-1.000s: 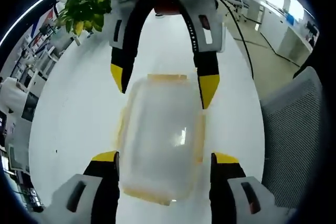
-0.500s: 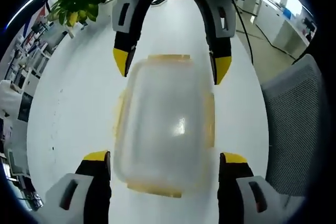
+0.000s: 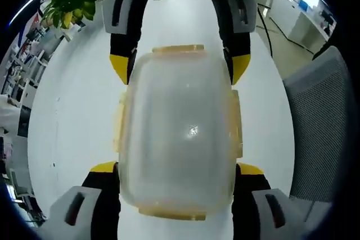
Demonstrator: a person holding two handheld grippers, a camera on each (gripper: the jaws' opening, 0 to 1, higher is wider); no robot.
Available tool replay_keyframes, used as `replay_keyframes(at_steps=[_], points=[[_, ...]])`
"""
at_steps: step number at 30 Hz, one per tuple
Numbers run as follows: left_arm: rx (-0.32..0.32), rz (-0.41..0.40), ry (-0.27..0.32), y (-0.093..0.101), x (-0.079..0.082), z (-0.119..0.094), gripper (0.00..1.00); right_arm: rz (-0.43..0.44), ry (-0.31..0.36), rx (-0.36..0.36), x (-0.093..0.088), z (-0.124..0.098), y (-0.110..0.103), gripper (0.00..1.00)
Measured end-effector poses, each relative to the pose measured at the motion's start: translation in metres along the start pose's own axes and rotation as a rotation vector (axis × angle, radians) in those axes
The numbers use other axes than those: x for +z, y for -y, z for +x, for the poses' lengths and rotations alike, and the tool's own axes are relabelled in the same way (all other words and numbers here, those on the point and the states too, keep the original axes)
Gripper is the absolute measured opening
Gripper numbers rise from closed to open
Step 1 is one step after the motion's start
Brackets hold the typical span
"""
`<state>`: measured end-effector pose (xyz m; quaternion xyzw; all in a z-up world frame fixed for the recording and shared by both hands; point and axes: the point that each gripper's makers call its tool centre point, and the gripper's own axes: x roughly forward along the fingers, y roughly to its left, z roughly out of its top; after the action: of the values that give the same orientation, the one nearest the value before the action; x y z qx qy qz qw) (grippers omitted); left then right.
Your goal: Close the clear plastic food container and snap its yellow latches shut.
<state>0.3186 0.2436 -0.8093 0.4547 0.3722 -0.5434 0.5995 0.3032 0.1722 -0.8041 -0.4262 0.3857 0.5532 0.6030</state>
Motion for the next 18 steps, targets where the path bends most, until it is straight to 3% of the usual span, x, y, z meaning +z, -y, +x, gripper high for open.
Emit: replay_keyframes(at_steps=[7, 13, 18], points=[[-0.001, -0.005, -0.037, 0.0019, -0.0005, 0.0007, 0.79, -0.016, -0.022, 0.018, -0.0014, 0.0004, -0.0007, 0.76], [0.002, -0.012, 0.001, 0.0012, 0.0006, 0.001, 0.8, -0.015, 0.006, 0.017, -0.0015, 0.0001, -0.0004, 0.76], [0.006, -0.022, -0.004, 0.0021, 0.0005, 0.0019, 0.8, -0.03, 0.03, 0.031, 0.0009, 0.0012, -0.0012, 0.76]])
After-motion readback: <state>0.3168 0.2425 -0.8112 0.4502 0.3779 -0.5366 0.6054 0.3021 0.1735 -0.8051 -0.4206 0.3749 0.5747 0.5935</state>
